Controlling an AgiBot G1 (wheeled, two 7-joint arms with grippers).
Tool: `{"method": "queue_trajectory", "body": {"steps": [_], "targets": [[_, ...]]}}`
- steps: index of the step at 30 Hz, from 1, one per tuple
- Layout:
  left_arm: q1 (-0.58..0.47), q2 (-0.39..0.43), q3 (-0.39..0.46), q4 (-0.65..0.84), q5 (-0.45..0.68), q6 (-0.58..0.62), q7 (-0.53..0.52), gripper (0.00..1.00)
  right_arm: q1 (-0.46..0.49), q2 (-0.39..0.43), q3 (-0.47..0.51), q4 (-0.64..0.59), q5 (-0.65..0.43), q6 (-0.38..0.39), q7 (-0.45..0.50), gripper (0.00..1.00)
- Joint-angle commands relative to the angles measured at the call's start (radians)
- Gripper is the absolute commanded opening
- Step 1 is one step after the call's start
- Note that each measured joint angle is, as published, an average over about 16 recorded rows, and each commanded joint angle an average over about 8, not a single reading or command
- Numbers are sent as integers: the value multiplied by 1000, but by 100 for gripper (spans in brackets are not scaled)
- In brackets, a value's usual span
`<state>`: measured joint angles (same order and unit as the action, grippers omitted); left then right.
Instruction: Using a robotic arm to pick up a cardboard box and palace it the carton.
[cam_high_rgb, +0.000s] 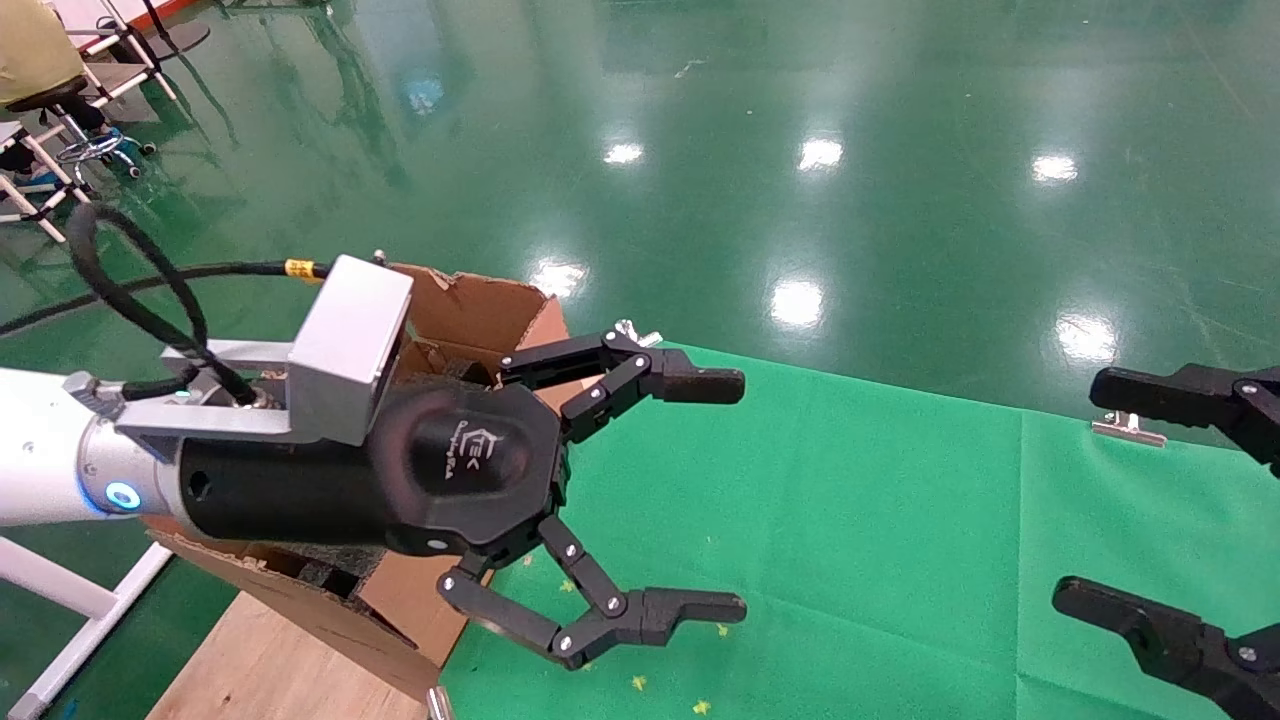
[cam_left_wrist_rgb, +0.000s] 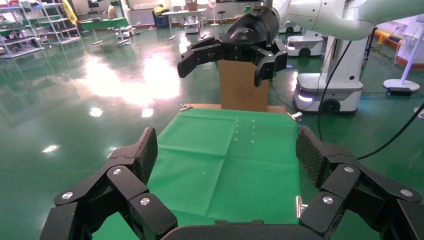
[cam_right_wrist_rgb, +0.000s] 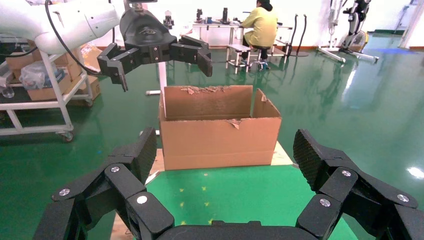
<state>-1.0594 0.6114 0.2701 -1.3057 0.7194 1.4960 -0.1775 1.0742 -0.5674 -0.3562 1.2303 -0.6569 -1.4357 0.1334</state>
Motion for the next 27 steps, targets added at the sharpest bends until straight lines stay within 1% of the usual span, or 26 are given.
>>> {"method": "queue_trajectory", "body": {"steps": [1, 27], "targets": [[-2, 0, 1, 3, 0, 0, -2, 100, 0, 0, 0, 0, 0, 0, 0, 100], [-14, 0, 9, 21, 10, -1, -10, 100, 0, 0, 0, 0, 0, 0, 0, 100]]}}
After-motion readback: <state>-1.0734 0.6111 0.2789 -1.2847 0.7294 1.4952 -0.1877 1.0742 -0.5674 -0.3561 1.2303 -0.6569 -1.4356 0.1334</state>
